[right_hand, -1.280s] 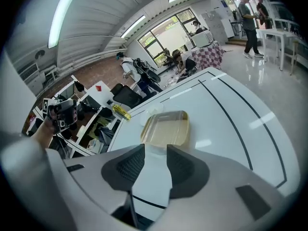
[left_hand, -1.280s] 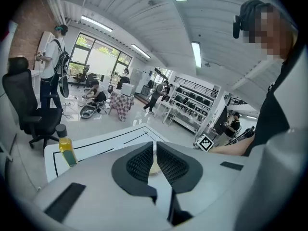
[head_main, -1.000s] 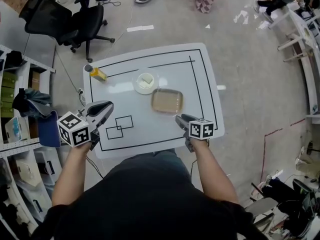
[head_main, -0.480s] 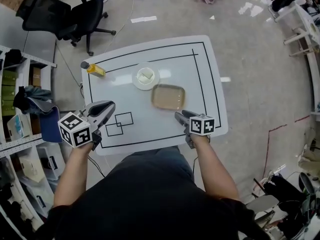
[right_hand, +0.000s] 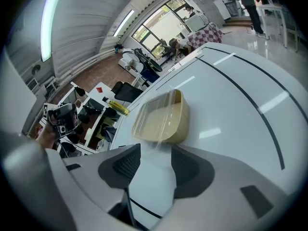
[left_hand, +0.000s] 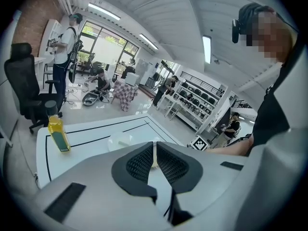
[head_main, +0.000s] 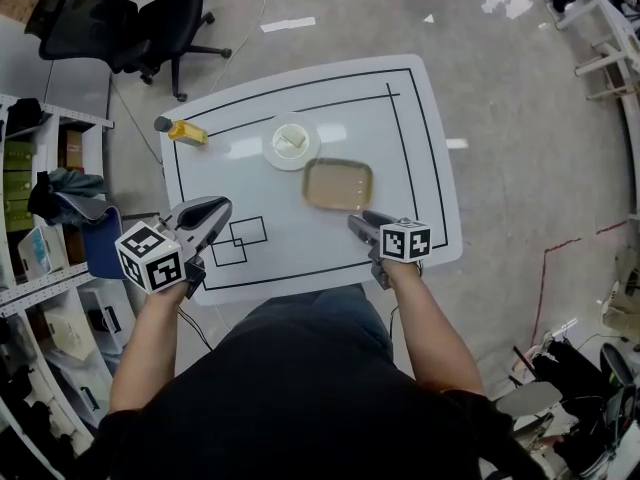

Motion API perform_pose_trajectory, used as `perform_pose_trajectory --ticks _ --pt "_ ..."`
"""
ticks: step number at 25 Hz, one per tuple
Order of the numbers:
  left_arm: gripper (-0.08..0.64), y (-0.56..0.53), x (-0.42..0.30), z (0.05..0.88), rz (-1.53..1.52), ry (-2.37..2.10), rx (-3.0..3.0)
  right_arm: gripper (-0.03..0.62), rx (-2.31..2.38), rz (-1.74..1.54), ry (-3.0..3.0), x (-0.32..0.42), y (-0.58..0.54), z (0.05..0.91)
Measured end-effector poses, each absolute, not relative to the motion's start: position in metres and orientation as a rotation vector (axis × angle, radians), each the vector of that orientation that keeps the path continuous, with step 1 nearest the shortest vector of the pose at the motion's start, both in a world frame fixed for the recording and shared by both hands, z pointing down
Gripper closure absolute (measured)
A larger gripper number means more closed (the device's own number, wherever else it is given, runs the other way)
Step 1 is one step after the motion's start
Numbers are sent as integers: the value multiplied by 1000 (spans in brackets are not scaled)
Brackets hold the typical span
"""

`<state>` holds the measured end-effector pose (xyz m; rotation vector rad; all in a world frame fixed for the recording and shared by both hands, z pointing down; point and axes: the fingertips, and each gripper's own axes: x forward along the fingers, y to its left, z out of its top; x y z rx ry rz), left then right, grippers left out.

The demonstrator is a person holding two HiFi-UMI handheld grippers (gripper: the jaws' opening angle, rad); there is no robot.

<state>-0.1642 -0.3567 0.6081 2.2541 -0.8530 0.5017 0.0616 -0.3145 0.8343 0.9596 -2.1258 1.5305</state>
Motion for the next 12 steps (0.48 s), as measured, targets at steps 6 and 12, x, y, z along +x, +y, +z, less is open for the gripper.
perform_pose_trajectory --ticks 6,12 --pt "522 -354 -158 616 520 -843 2246 376 938 1564 -2150 60 -315 838" --pt "522 -352 -153 619 535 -835 2246 377 915 1581 -2173 57 -313 839"
